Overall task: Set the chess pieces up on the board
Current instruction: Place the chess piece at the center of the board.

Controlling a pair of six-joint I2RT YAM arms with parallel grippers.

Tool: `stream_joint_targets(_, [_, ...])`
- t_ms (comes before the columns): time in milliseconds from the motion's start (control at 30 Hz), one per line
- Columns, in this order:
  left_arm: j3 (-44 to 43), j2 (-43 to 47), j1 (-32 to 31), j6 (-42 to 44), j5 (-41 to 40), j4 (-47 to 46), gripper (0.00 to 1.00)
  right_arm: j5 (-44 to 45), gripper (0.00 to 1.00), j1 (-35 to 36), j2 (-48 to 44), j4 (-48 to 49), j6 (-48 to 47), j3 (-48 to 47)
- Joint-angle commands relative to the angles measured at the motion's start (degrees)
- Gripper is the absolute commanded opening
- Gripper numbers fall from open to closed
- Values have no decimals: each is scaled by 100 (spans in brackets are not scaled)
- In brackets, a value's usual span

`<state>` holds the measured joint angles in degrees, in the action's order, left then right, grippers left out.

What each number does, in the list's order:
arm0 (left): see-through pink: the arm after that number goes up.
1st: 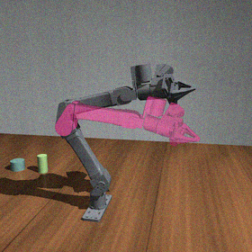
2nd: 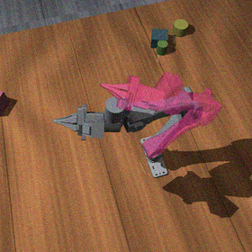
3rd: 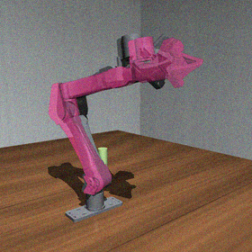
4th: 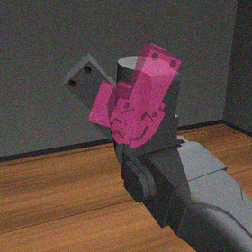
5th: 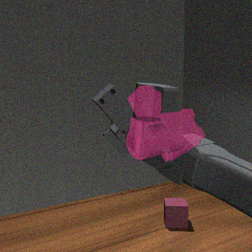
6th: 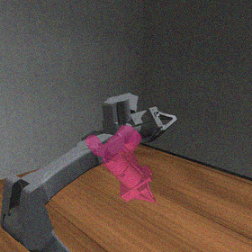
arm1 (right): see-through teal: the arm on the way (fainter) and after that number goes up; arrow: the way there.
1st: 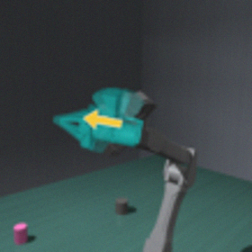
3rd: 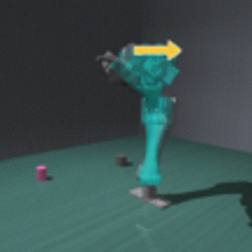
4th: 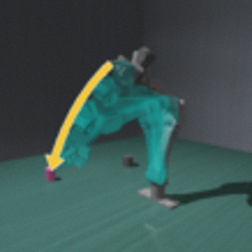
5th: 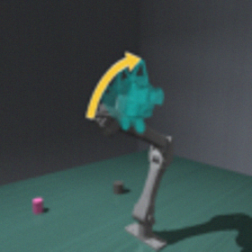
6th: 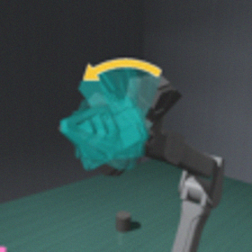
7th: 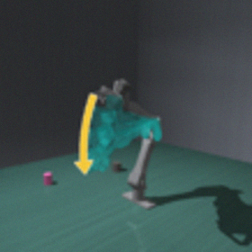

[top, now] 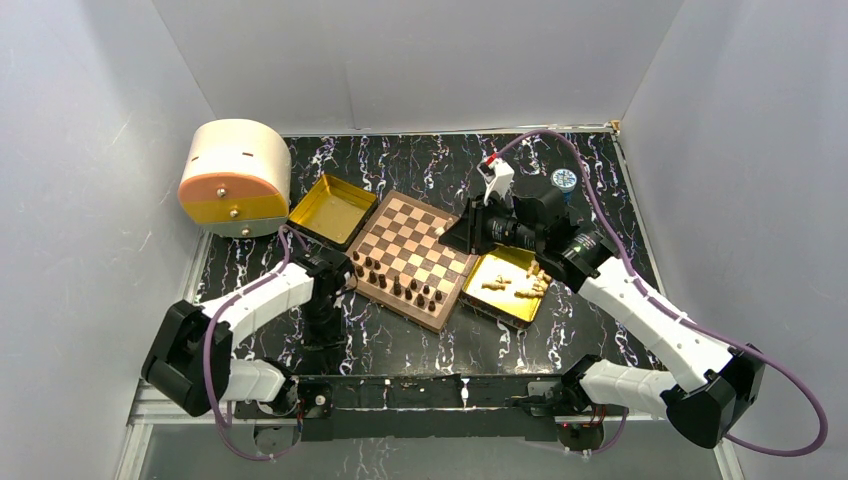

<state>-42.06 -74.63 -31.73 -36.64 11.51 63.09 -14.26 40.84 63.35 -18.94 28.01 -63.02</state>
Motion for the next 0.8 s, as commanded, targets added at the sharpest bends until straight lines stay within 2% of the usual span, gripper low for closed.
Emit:
stream_joint_targets(0, [98,-183,-18,44,-235,-7,14,125,26,-15,-191,92,-120,-30])
stream_joint_targets(367, [-3,-566,-18,220,-489,-202,20,173,26,-22,-210,67,-154,8])
stream_joint_targets(767, [-186,-737,-18,368,-768,-184,18,183,26,-15,-280,88,-155,104])
